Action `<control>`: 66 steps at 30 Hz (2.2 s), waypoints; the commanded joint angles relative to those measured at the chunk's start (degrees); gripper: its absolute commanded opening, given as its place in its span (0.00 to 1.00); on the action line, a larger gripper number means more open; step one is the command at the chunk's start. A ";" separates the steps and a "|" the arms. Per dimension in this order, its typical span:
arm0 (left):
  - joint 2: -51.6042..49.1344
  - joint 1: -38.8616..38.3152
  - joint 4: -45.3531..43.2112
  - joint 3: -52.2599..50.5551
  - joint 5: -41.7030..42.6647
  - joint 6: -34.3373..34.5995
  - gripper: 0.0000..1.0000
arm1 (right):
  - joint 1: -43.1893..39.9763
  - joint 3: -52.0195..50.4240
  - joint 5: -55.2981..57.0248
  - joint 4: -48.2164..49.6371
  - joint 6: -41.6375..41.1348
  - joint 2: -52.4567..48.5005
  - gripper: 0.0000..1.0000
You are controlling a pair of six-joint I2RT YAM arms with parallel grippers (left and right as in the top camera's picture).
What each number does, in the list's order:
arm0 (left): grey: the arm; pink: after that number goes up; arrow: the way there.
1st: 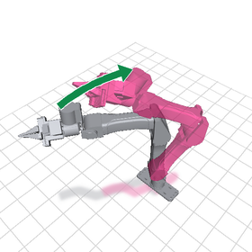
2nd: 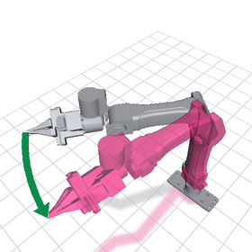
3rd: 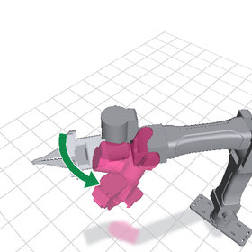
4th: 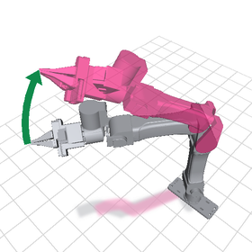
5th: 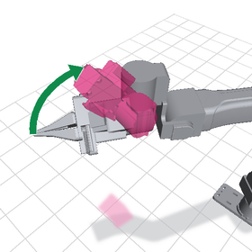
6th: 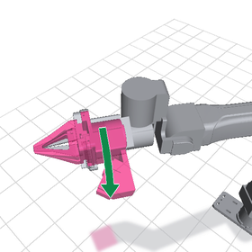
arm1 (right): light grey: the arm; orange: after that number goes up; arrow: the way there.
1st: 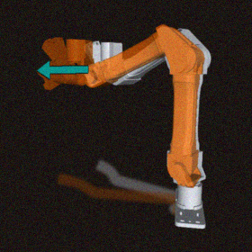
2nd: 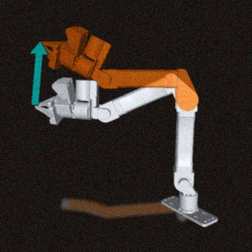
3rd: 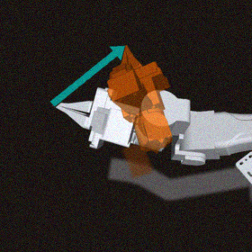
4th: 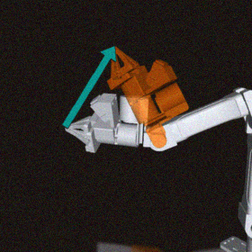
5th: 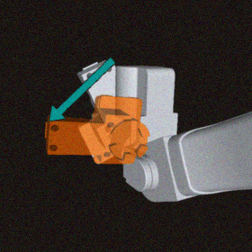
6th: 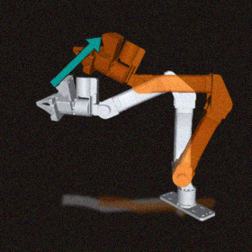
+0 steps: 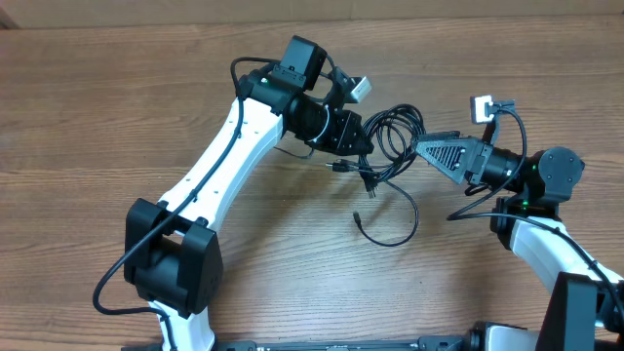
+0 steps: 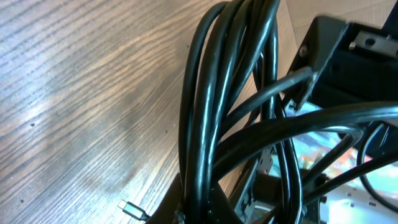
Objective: Untangle cables
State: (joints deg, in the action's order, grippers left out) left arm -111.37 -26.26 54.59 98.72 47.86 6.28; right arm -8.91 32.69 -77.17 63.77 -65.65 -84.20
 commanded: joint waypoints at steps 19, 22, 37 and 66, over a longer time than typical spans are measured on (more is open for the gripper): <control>0.13 0.00 2.40 0.74 -2.51 -7.61 0.04 | -1.73 0.44 -0.35 -5.84 5.99 0.24 0.94; 0.13 0.00 2.38 0.74 -1.31 -7.63 0.04 | -1.73 0.44 -0.33 -5.84 6.19 0.24 0.94; 0.11 -3.41 -2.64 0.74 -1.55 -4.55 0.04 | 2.47 0.44 -0.31 -8.17 7.69 0.17 0.87; 0.11 -3.34 -6.36 0.74 -19.74 0.63 0.04 | 2.54 0.39 -12.76 -11.87 6.95 0.15 0.07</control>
State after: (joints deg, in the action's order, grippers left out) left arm -111.37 -30.04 49.23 98.72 37.45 5.85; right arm -6.70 32.69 -82.65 51.51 -58.46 -84.23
